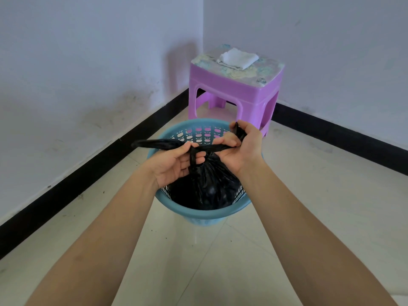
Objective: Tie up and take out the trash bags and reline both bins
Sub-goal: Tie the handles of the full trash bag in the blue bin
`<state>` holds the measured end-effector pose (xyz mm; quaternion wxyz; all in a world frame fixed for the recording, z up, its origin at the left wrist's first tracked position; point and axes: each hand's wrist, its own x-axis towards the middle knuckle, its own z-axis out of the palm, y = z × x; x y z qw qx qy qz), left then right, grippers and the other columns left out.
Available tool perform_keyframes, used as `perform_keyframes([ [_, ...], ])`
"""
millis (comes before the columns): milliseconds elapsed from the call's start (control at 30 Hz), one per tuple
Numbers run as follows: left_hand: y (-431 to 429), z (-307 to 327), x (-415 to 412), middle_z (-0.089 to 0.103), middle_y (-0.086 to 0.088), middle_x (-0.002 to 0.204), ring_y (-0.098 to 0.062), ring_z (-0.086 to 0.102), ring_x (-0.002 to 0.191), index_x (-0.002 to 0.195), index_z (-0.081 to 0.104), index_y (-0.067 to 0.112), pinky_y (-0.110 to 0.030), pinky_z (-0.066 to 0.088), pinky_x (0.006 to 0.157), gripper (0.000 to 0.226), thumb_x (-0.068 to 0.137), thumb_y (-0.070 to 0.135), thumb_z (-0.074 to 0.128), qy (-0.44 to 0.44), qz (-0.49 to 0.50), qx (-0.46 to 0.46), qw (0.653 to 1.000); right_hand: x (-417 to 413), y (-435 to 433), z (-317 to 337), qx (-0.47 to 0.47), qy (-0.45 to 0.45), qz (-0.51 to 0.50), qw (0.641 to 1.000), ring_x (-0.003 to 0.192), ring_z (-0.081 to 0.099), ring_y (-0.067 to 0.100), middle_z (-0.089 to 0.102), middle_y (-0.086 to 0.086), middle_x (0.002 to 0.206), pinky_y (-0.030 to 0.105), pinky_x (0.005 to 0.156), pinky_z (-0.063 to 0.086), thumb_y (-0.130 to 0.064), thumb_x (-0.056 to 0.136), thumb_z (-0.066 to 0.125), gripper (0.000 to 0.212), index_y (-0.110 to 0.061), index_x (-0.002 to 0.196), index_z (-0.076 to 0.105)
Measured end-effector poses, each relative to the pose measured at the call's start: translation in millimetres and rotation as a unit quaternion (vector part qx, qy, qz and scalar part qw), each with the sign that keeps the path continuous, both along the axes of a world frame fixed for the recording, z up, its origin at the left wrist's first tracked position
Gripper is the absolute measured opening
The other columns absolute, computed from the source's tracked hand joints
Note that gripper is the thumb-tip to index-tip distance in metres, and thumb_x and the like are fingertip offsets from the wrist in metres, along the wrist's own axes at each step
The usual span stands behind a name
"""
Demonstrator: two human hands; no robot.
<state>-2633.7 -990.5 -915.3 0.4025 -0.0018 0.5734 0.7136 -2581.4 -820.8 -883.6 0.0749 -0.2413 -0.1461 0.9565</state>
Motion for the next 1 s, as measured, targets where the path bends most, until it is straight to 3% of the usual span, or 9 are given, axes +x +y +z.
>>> perform_keyframes([
  [100, 2.5, -2.1, -2.1, 0.076, -0.006, 0.089, -0.014, 0.073, 0.085, 0.084, 0.055, 0.023, -0.028, 0.041, 0.074, 0.033, 0.105, 0.033, 0.032, -0.033, 0.026, 0.011, 0.999, 0.7, -1.1, -2.5, 0.030, -0.031, 0.045, 0.998, 0.036, 0.021, 0.009, 0.019, -0.008, 0.051, 0.023, 0.049, 0.035, -0.031, 0.097, 0.047, 0.039, -0.019, 0.061, 0.039],
  [233, -0.4, -0.6, -4.2, 0.074, -0.007, 0.085, -0.021, 0.072, 0.083, 0.067, 0.042, 0.022, -0.027, 0.044, 0.066, 0.038, 0.103, 0.035, 0.040, -0.023, 0.070, 0.029, 0.997, 2.2, -0.4, -1.3, 0.136, -0.118, 0.050, 0.982, 0.032, 0.025, 0.009, 0.020, -0.008, 0.042, 0.027, 0.054, 0.047, -0.025, 0.099, 0.046, 0.044, -0.022, 0.058, 0.030],
  [367, -2.6, -5.0, -1.0, 0.073, -0.003, 0.095, -0.012, 0.070, 0.080, 0.076, 0.058, 0.019, -0.023, 0.042, 0.066, 0.016, 0.090, 0.016, 0.066, 0.053, 0.072, -0.010, 0.996, 0.0, -2.5, -3.7, 0.141, -0.141, 0.045, 0.979, 0.033, 0.025, 0.009, 0.021, -0.008, 0.041, 0.026, 0.054, 0.045, -0.019, 0.097, 0.045, 0.040, -0.022, 0.060, 0.031],
  [533, -5.2, -4.6, -1.7, 0.064, 0.005, 0.080, -0.018, 0.064, 0.087, 0.059, 0.033, 0.021, -0.034, 0.045, 0.084, 0.051, 0.076, 0.003, 0.078, 0.155, 0.098, -0.075, 0.980, -6.5, 0.5, -12.5, 0.227, -0.161, 0.090, 0.956, 0.033, 0.036, 0.008, 0.032, -0.006, 0.046, 0.029, 0.050, 0.055, -0.022, 0.098, 0.052, 0.028, -0.018, 0.071, 0.045],
  [600, -7.7, 0.1, -1.4, 0.062, 0.005, 0.075, -0.015, 0.063, 0.082, 0.056, 0.030, 0.021, -0.027, 0.050, 0.083, 0.056, 0.075, 0.002, 0.079, 0.211, 0.081, -0.120, 0.967, -6.0, 6.1, -16.0, 0.298, -0.166, 0.120, 0.932, 0.037, 0.049, 0.009, 0.040, -0.003, 0.053, 0.032, 0.050, 0.058, -0.024, 0.097, 0.059, 0.024, -0.016, 0.076, 0.051],
  [700, -13.8, 10.0, -2.4, 0.061, -0.001, 0.075, -0.005, 0.066, 0.070, 0.059, 0.032, 0.016, -0.015, 0.052, 0.073, 0.052, 0.076, -0.006, 0.076, 0.283, 0.047, -0.158, 0.945, 0.1, 13.5, -14.4, 0.498, -0.171, 0.194, 0.828, 0.058, 0.064, 0.013, 0.053, -0.002, 0.070, 0.035, 0.055, 0.061, -0.030, 0.096, 0.063, 0.015, -0.015, 0.097, 0.059],
  [833, -19.7, 14.2, -7.3, 0.062, -0.009, 0.083, -0.010, 0.063, 0.078, 0.059, 0.032, 0.017, -0.026, 0.052, 0.082, 0.052, 0.073, -0.003, 0.079, 0.359, 0.023, -0.211, 0.909, -0.3, 23.8, -21.0, 0.827, -0.189, 0.099, 0.520, 0.096, 0.060, 0.016, 0.060, -0.003, 0.109, 0.034, 0.087, 0.050, -0.037, 0.089, 0.067, 0.031, -0.024, 0.116, 0.063],
  [933, -17.7, 13.9, -5.9, 0.060, -0.004, 0.079, -0.012, 0.059, 0.078, 0.059, 0.032, 0.018, -0.030, 0.050, 0.085, 0.052, 0.073, -0.001, 0.078, 0.390, -0.007, -0.224, 0.893, -6.7, 20.9, -19.0, 0.880, -0.085, 0.023, 0.466, 0.110, 0.056, 0.015, 0.061, 0.000, 0.120, 0.029, 0.094, 0.045, -0.023, 0.093, 0.062, 0.031, -0.022, 0.124, 0.063],
  [1000, -16.7, 15.5, -4.0, 0.061, -0.007, 0.078, -0.013, 0.057, 0.079, 0.060, 0.032, 0.018, -0.034, 0.049, 0.086, 0.052, 0.074, -0.001, 0.078, 0.402, -0.029, -0.223, 0.888, -10.1, 15.1, -20.3, 0.851, 0.003, 0.105, 0.514, 0.111, 0.058, 0.009, 0.067, -0.002, 0.119, 0.023, 0.100, 0.043, -0.003, 0.090, 0.055, 0.041, -0.017, 0.129, 0.062],
])
